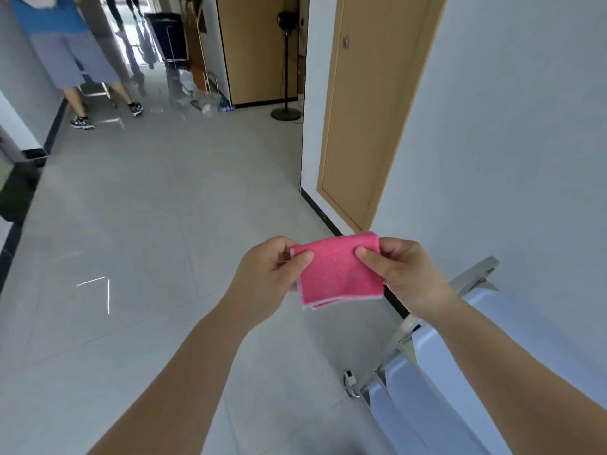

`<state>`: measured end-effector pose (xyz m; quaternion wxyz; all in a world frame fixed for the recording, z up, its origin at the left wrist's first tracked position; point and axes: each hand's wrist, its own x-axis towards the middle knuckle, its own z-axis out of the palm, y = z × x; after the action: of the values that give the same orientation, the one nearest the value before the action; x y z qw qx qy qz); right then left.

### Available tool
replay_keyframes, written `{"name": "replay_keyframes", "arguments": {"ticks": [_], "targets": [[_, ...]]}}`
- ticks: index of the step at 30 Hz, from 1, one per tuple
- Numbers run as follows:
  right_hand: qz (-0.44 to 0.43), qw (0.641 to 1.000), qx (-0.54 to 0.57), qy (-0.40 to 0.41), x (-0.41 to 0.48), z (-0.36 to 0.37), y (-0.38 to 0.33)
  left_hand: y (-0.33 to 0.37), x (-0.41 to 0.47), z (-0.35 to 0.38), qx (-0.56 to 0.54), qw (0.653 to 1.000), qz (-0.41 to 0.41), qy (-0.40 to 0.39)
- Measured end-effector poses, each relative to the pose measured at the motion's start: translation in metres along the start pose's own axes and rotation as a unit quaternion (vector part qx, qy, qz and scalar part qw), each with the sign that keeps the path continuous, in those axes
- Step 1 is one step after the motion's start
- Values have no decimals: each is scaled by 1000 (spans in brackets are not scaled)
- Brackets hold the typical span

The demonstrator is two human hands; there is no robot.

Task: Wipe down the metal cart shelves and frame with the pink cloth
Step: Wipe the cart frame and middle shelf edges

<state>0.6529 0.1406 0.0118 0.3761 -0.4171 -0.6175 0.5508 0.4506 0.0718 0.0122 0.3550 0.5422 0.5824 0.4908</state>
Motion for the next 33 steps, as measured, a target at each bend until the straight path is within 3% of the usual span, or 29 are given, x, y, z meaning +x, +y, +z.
{"name": "replay_keyframes", "arguments": {"ticks": [19,26,33], "targets": [[26,995,11,93,162,-96,22,-5,207,76,-25,998,-17,-50],[94,977,73,177,216,-83,53,-64,288,81,-71,975,-102,-183],[160,924,175,300,258,-43,62,-101,372,65,-99,929,-131,-331]]}}
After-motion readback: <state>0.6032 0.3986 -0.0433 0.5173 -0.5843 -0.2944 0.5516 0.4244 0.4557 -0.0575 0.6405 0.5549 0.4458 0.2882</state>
